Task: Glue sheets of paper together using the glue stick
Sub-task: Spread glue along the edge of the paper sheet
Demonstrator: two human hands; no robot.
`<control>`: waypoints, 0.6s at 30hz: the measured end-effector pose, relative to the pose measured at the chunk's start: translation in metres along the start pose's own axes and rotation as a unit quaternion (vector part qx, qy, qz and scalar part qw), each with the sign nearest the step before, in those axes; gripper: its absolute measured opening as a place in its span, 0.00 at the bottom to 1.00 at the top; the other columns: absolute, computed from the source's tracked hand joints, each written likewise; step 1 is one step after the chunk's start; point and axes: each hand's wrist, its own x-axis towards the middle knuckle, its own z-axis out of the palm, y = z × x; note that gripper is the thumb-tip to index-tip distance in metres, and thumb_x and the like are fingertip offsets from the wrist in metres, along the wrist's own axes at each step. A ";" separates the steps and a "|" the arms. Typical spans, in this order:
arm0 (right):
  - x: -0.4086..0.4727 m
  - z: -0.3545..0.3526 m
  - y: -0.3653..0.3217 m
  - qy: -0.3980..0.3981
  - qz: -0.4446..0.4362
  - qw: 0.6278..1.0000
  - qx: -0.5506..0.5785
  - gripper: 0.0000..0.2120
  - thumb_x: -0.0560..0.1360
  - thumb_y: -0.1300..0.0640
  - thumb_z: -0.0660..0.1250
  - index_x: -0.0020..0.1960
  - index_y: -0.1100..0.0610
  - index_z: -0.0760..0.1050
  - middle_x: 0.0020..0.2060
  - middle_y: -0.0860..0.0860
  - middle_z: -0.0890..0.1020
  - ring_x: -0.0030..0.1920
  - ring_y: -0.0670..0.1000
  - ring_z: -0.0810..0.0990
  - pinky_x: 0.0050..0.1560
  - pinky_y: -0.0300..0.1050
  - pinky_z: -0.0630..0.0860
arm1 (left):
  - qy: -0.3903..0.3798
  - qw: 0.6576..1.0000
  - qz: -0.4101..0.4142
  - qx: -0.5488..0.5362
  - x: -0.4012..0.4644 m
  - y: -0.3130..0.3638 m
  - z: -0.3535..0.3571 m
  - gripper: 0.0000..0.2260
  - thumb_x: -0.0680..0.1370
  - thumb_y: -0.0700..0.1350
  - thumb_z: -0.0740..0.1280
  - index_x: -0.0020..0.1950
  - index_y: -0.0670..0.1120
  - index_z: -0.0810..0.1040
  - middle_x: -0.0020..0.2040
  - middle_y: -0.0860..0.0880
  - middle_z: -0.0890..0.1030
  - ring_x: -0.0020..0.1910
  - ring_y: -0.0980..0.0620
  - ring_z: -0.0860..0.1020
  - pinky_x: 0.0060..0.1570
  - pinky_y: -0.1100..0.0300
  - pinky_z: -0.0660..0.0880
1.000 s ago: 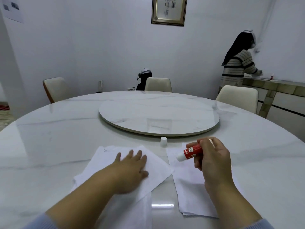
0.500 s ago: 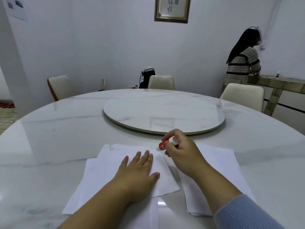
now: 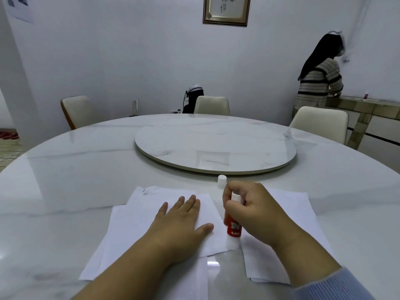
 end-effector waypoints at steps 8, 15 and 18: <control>0.009 -0.029 0.017 0.278 0.034 0.908 0.311 0.05 0.67 0.60 0.57 0.36 0.56 0.71 0.29 0.57 0.84 0.22 0.49 0.68 0.20 0.37 0.65 | 0.024 0.972 0.093 -0.215 -0.013 -0.005 -0.025 0.20 0.77 0.54 0.62 0.69 0.59 0.69 0.74 0.63 0.63 0.73 0.65 0.56 0.75 0.61 0.52; 0.013 -0.025 0.021 0.320 0.057 0.898 0.297 0.10 0.72 0.62 0.57 0.35 0.53 0.72 0.35 0.61 0.83 0.22 0.47 0.69 0.20 0.35 0.67 | -0.058 0.993 -0.104 0.022 -0.012 0.000 -0.013 0.42 0.72 0.70 0.53 0.78 0.49 0.43 0.79 0.46 0.41 0.77 0.45 0.41 0.75 0.45 0.43; 0.012 -0.019 0.020 0.285 0.048 0.914 0.284 0.11 0.74 0.65 0.56 0.38 0.54 0.72 0.32 0.54 0.85 0.22 0.48 0.69 0.21 0.35 0.67 | -0.088 0.996 -0.005 -0.012 -0.011 -0.015 -0.030 0.35 0.75 0.62 0.60 0.77 0.56 0.46 0.78 0.55 0.40 0.77 0.53 0.38 0.75 0.49 0.38</control>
